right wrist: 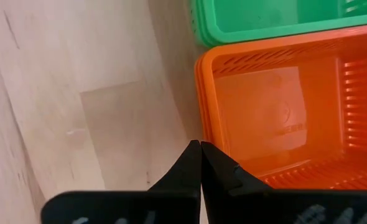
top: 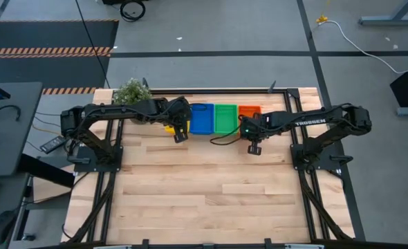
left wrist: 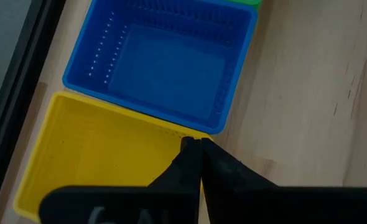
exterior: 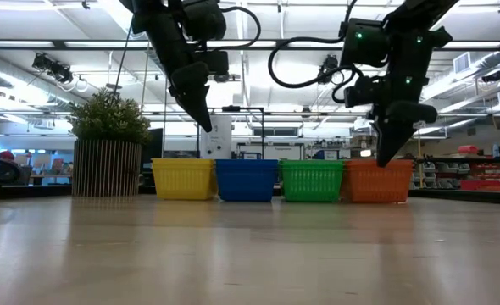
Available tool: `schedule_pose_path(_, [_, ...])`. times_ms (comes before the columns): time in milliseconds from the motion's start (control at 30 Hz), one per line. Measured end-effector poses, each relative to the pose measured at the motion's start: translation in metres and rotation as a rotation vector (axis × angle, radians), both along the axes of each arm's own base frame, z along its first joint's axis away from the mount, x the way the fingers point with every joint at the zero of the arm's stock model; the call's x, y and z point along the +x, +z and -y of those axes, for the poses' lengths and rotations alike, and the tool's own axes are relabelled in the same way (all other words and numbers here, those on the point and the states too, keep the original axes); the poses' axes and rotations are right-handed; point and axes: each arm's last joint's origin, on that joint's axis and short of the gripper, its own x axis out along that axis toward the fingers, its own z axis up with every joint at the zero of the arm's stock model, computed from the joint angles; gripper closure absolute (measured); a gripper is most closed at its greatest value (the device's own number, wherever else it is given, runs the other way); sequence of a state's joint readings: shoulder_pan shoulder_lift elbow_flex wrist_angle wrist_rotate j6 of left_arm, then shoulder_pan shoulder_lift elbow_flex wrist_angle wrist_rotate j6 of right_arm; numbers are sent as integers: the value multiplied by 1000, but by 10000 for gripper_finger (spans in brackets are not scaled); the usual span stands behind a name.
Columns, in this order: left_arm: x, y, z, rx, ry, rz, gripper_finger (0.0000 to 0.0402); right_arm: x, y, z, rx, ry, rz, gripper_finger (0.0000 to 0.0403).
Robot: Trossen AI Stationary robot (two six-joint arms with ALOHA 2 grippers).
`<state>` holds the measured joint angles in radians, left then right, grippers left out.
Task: Stack baskets by color
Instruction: Adjust the stacked orange bins
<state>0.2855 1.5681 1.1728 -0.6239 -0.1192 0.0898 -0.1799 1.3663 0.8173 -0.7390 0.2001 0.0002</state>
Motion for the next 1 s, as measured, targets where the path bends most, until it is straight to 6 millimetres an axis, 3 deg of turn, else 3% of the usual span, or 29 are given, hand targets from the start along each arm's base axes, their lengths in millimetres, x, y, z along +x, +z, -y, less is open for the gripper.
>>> schedule_pose_path(400, [0, 0, 0, 0, 0, -1, 378, 0, 3, -2, 14, 13, 20, 399])
schedule_pose_path(667, [-1, 0, -1, 2, -3, -7, 391, -19, 39, -15, 17, 83, 199, 399])
schedule_pose_path(833, [-2, -1, -6, 9, 2, -9, 387, -57, 48, 0, -182, -246, 233, 400])
schedule_pose_path(1000, [0, 1, -7, 19, 0, 14, 383, -73, 56, 35, -194, -529, 304, 401])
